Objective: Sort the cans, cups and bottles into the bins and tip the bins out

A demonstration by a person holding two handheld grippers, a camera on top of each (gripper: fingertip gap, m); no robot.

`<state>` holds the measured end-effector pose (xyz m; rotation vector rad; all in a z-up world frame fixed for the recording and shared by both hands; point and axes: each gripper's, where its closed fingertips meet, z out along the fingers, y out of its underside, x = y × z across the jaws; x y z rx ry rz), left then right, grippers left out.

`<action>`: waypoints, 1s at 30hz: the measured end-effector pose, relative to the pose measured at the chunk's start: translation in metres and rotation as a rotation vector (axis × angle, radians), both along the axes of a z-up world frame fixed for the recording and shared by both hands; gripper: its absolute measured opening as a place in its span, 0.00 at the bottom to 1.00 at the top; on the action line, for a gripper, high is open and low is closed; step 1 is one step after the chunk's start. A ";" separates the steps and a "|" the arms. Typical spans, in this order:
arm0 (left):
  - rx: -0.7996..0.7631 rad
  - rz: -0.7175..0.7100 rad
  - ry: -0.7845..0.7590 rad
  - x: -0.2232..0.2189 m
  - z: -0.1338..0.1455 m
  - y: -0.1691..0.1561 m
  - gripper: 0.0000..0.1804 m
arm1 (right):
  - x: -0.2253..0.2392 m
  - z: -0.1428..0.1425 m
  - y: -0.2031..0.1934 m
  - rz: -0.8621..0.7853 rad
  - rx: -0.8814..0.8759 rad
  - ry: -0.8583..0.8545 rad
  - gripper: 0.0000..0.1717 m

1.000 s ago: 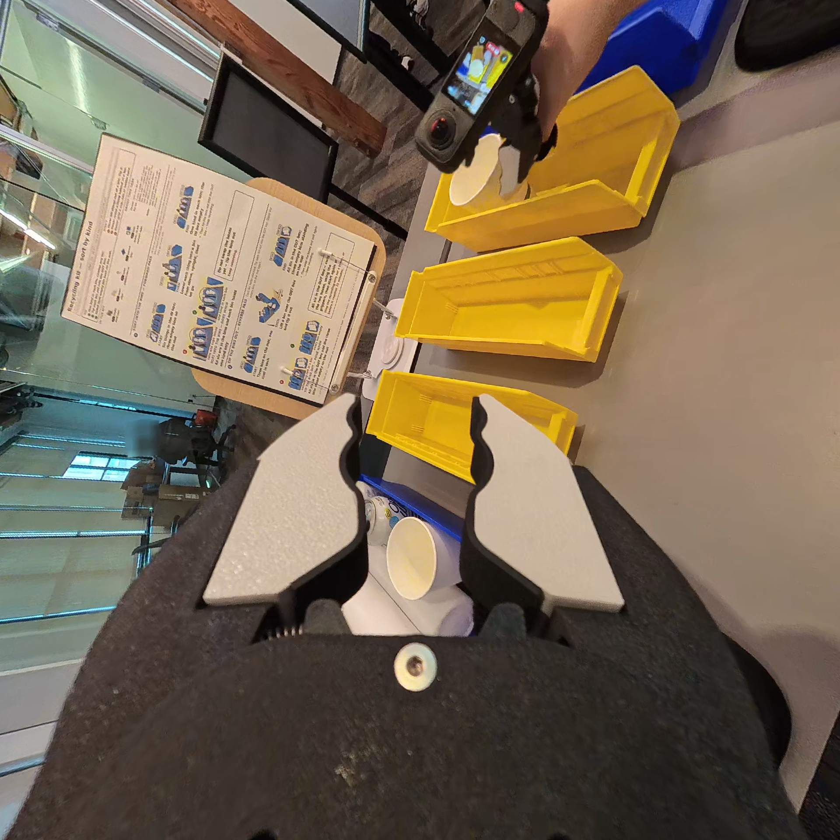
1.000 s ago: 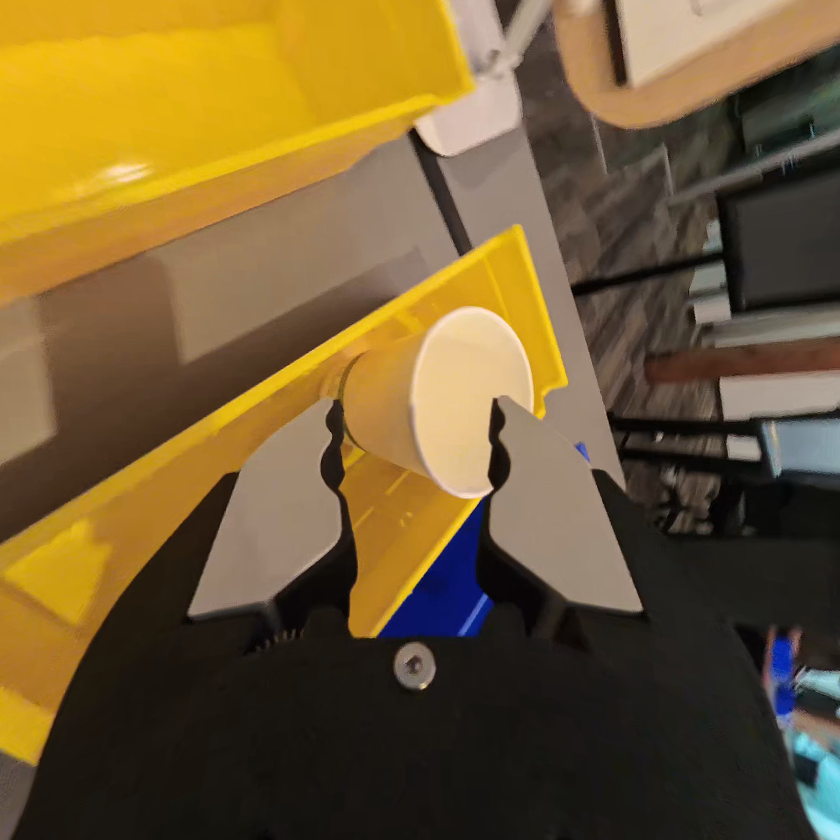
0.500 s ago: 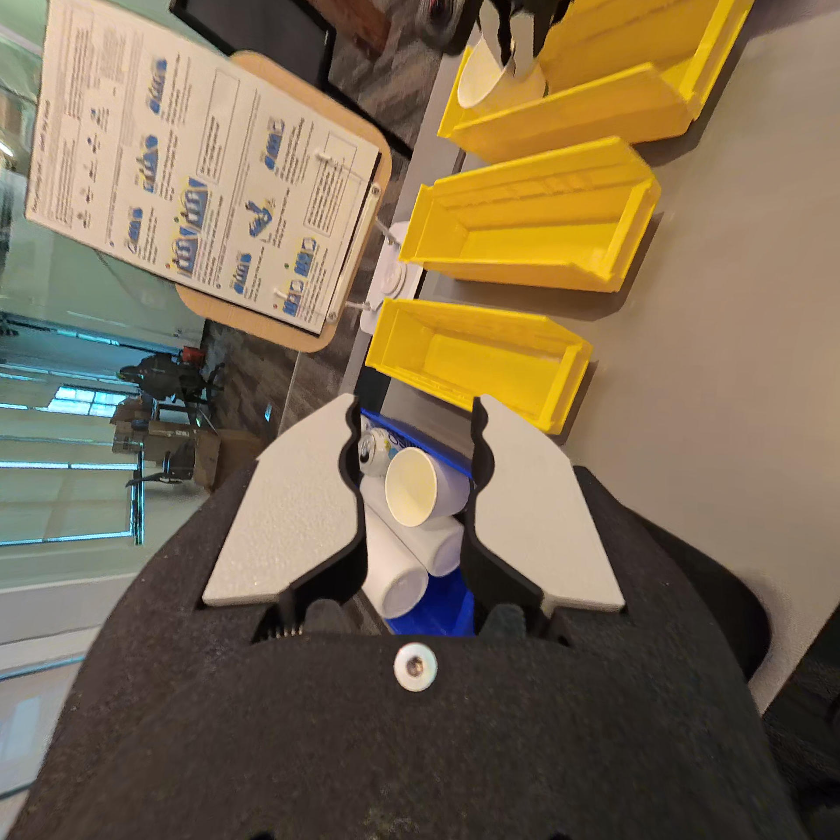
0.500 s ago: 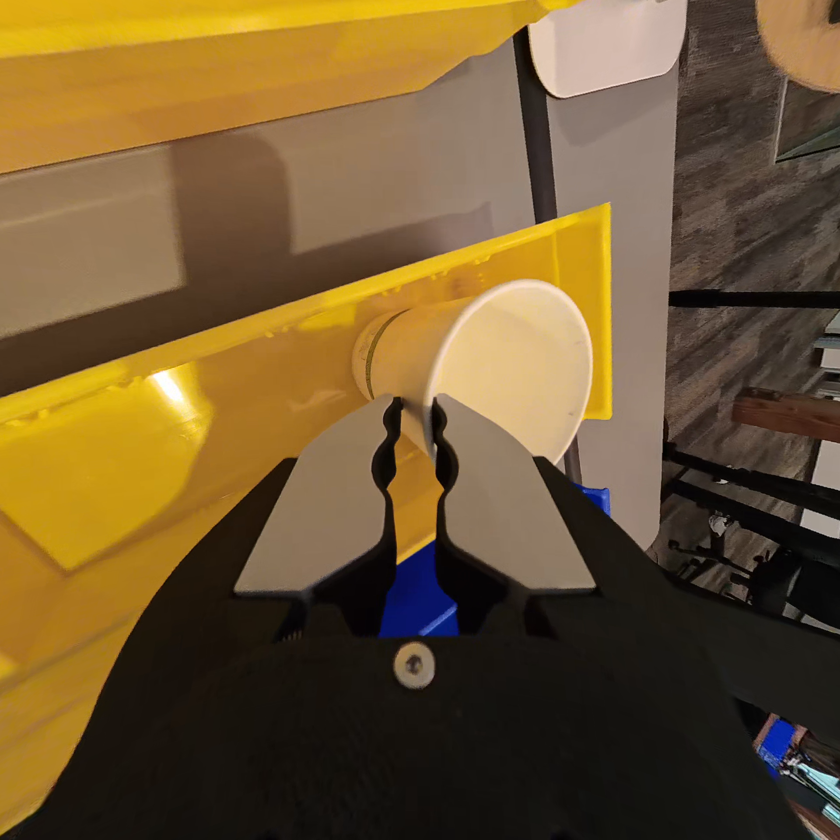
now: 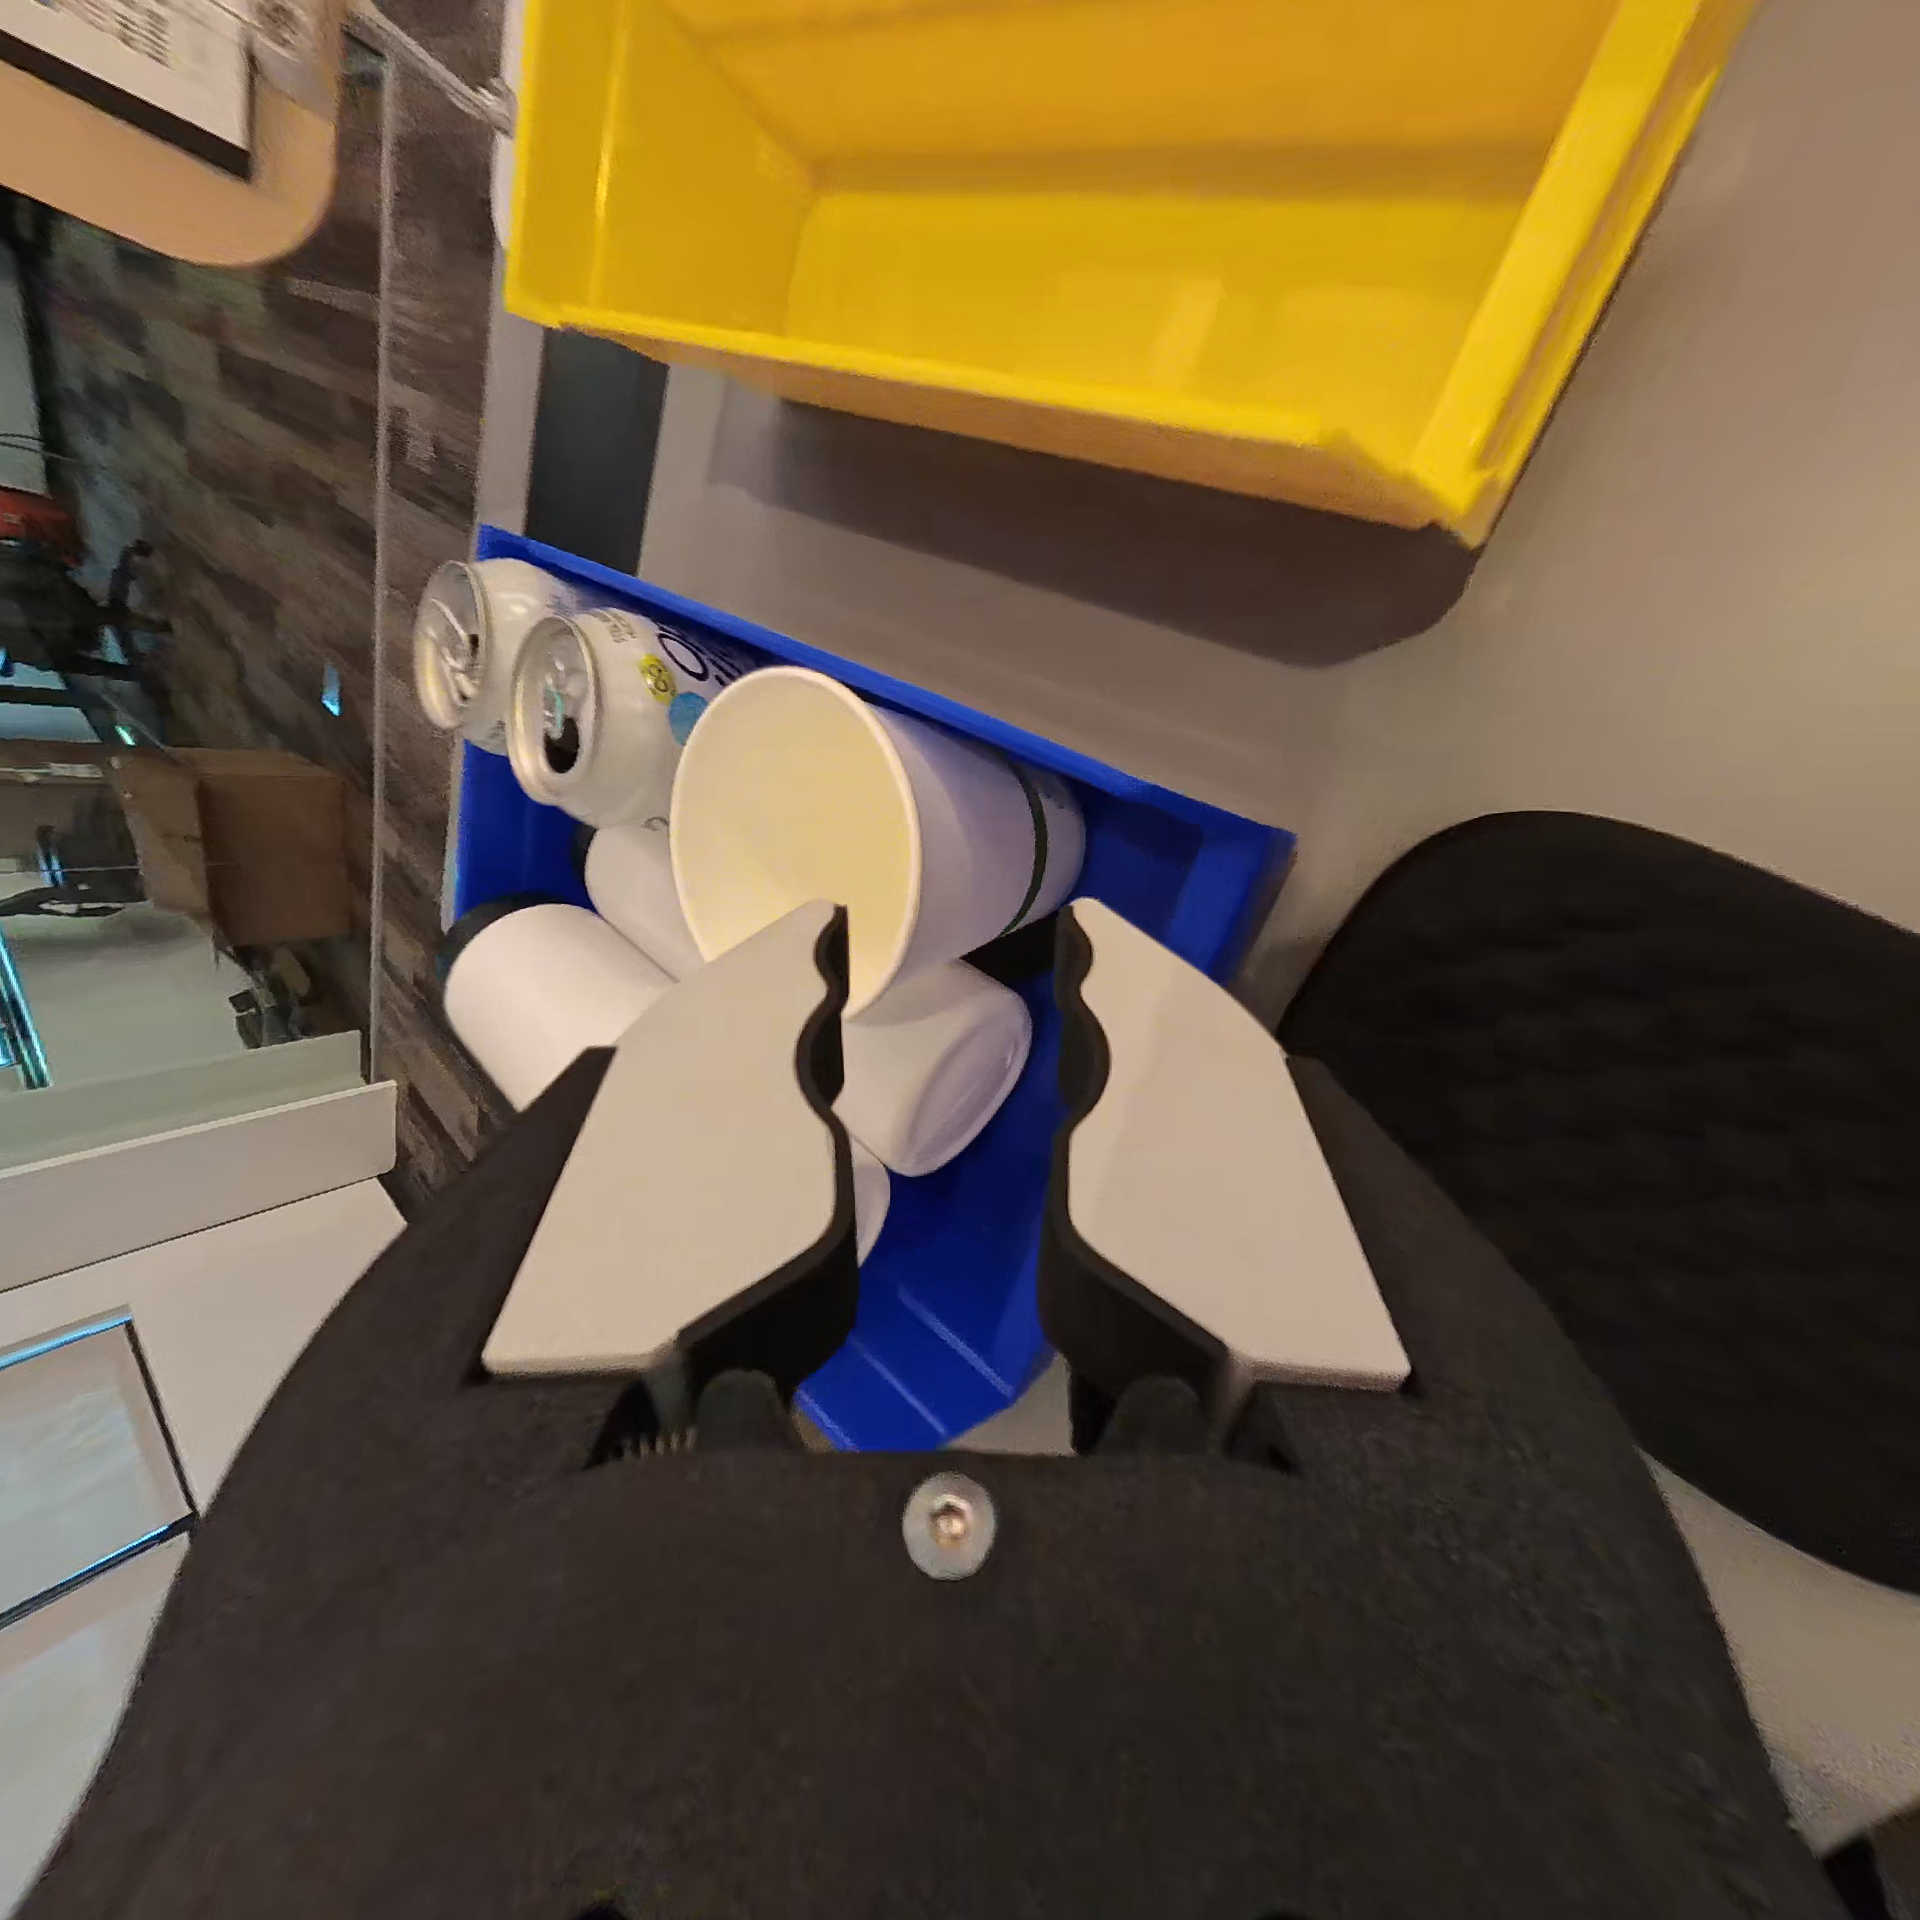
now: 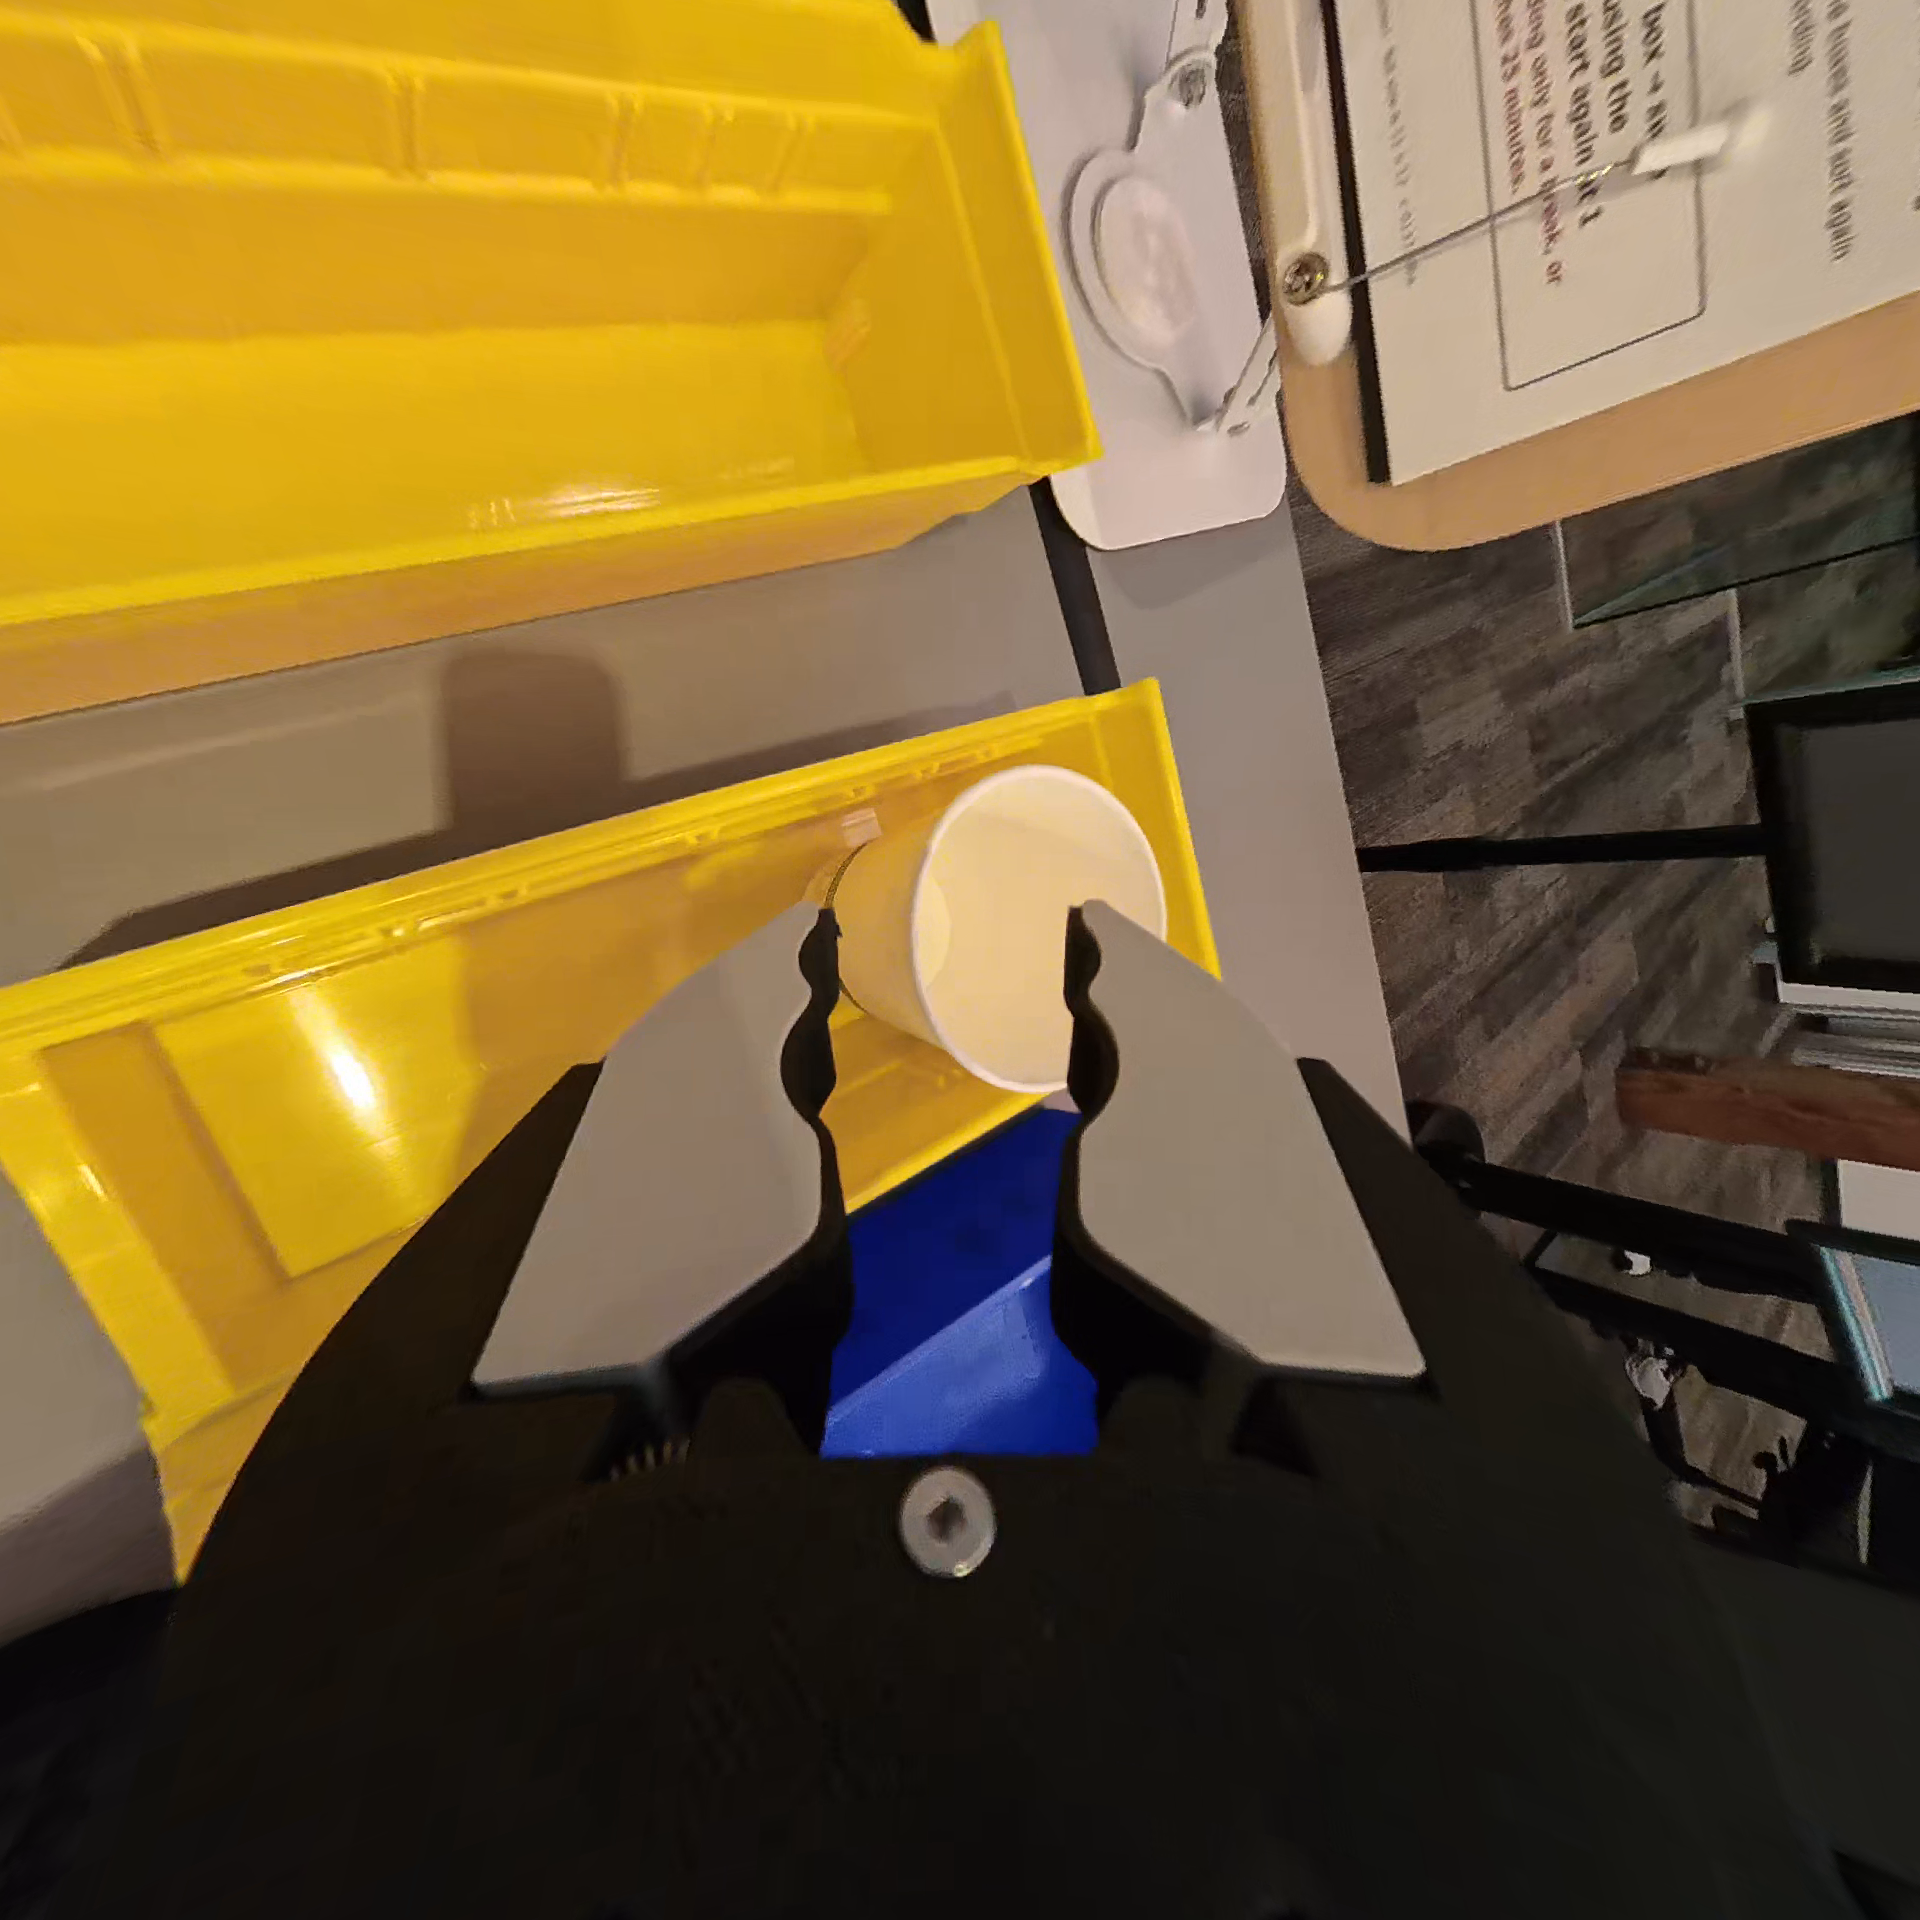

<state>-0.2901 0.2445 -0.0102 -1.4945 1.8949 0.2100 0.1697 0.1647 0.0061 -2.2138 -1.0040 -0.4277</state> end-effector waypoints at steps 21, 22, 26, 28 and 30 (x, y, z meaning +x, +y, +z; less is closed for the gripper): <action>-0.204 -0.014 0.102 0.001 -0.044 0.037 0.01 | 0.029 -0.001 -0.038 -0.043 0.015 0.086 0.27; -0.204 -0.014 0.100 0.001 -0.037 0.036 0.01 | 0.026 0.001 -0.039 -0.038 0.024 0.093 0.28; -0.140 -0.046 0.065 -0.002 0.015 0.022 0.01 | -0.007 0.027 -0.040 0.043 0.096 0.140 0.29; -0.130 -0.106 0.028 0.008 0.044 0.003 0.01 | -0.044 0.048 -0.043 0.129 0.128 0.227 0.33; -0.151 -0.227 -0.017 0.030 0.069 -0.029 0.01 | -0.095 0.071 -0.047 0.257 0.144 0.348 0.35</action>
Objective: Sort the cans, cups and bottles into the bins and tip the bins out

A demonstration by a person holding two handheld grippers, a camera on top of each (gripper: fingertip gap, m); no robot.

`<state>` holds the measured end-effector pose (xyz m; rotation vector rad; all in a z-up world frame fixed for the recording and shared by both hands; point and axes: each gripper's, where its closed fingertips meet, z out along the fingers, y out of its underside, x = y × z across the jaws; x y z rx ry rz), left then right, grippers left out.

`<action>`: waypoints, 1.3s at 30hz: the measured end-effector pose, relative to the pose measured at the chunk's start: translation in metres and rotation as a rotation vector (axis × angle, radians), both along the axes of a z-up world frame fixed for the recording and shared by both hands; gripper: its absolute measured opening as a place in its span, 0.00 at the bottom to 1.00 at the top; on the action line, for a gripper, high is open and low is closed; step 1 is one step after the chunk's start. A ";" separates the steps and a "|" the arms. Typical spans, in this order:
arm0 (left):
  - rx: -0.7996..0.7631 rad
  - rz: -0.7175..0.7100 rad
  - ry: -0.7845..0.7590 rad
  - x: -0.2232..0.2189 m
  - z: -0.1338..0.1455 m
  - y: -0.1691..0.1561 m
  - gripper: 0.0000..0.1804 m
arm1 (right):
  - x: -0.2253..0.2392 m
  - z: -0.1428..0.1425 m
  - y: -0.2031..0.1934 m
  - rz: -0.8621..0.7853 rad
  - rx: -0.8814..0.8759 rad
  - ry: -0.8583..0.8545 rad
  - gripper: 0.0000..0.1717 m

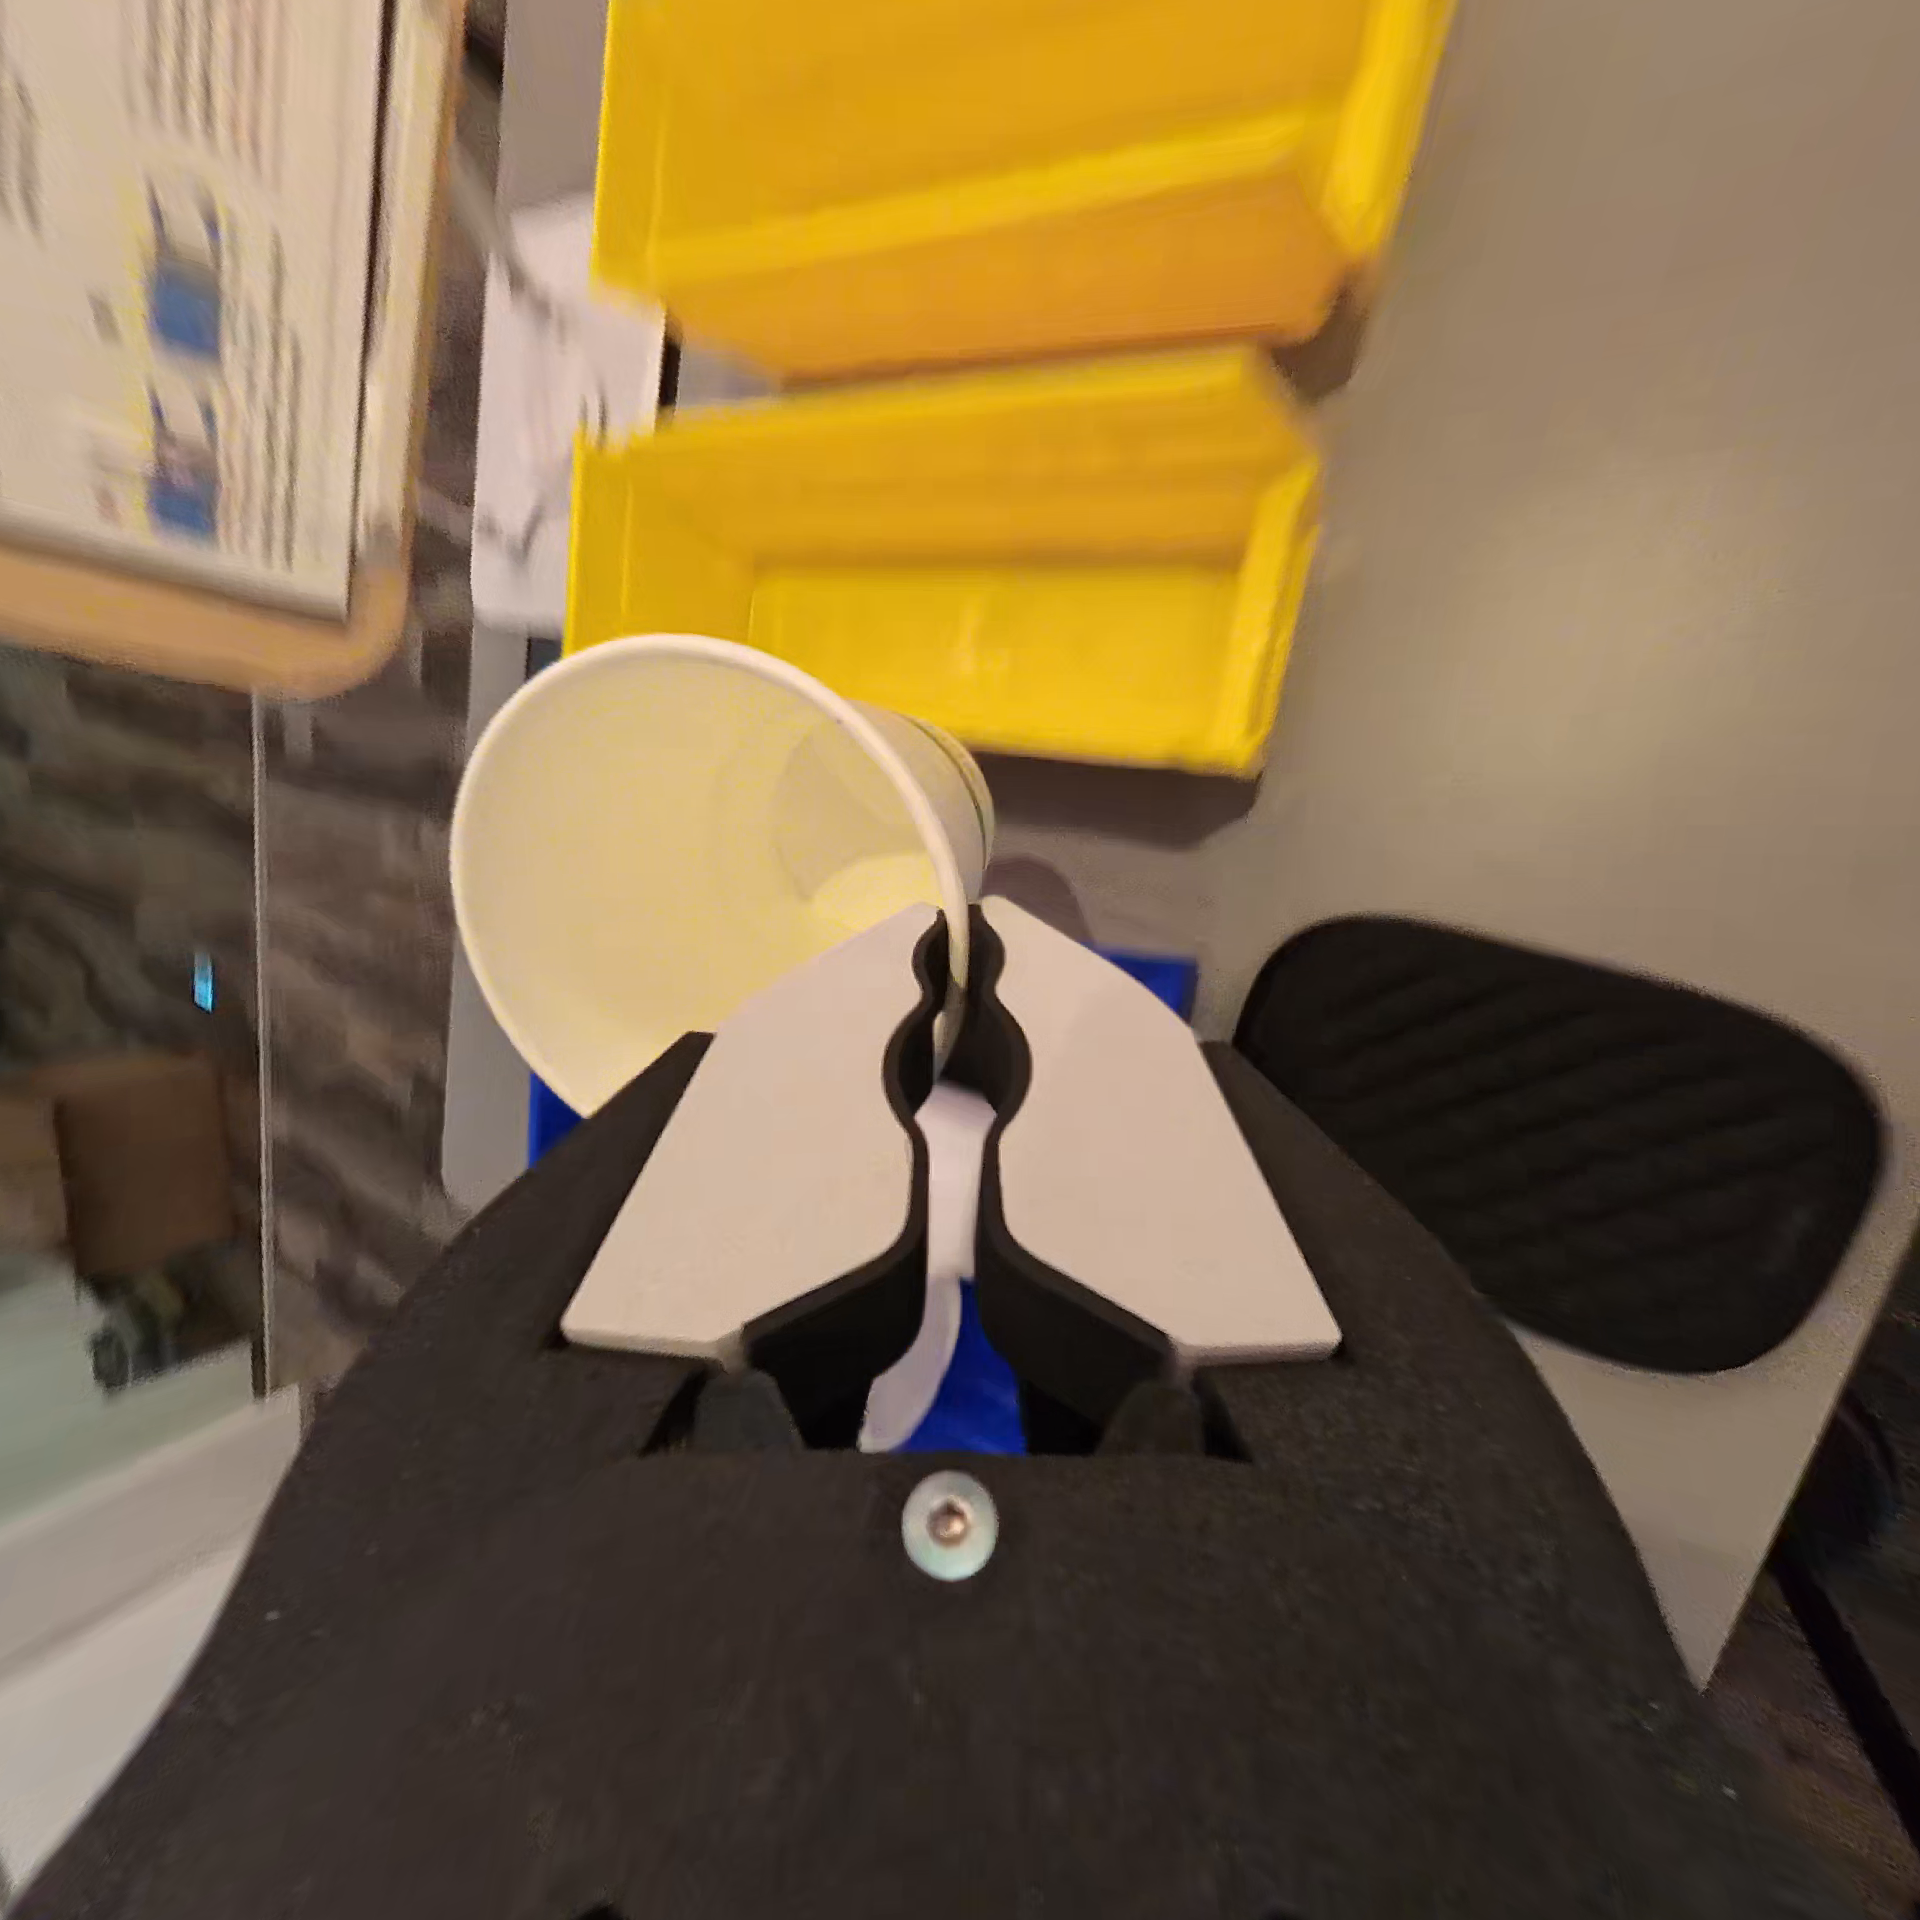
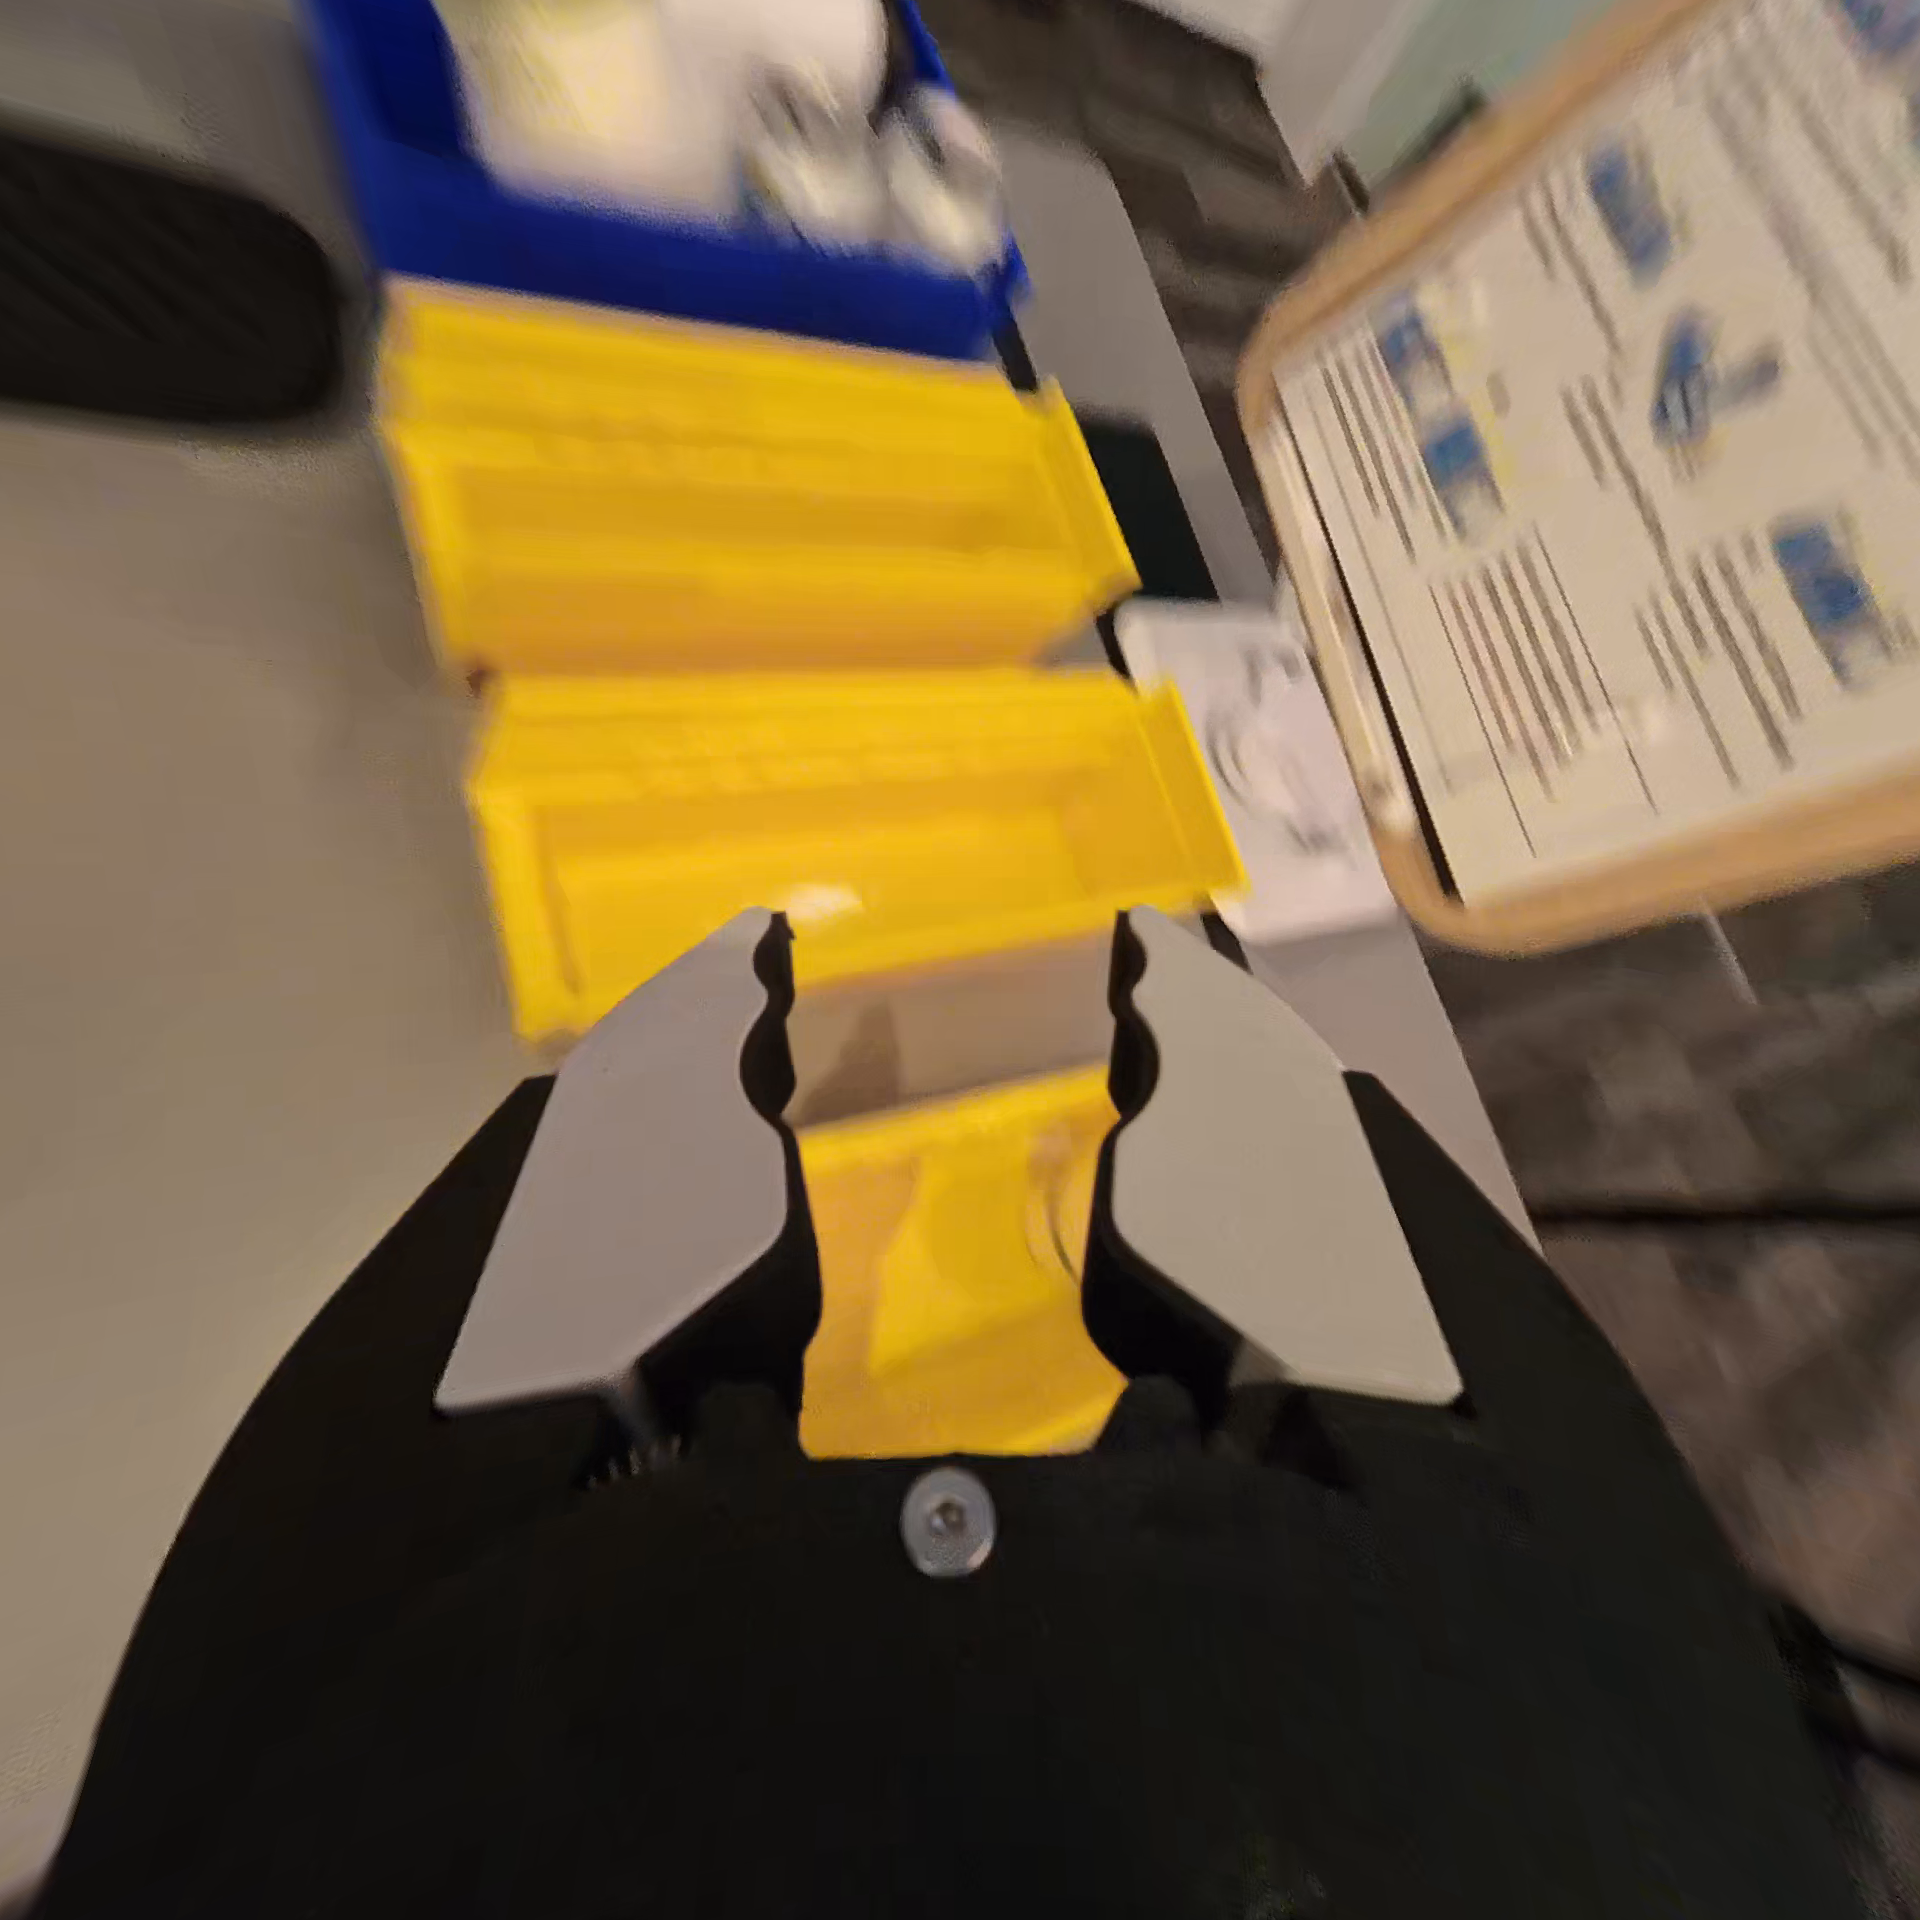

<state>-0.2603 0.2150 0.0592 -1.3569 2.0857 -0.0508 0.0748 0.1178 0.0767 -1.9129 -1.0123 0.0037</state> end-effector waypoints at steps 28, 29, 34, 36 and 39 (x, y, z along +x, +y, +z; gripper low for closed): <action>0.045 -0.415 -0.173 0.134 0.063 -0.140 0.30 | -0.104 0.044 -0.046 0.336 -0.080 0.361 0.45; 0.053 -0.391 -0.223 0.132 0.072 -0.135 0.30 | -0.079 0.049 -0.038 0.226 -0.019 0.383 0.45; 0.086 -0.285 -0.362 0.111 0.092 -0.107 0.27 | 0.058 0.022 -0.010 -0.452 0.190 0.610 0.45; 0.087 -0.263 -0.355 0.106 0.088 -0.101 0.27 | 0.079 -0.011 -0.007 -0.581 0.161 0.624 0.45; 0.092 -0.258 -0.331 0.100 0.079 -0.102 0.27 | 0.087 -0.057 0.001 -0.647 0.056 0.540 0.45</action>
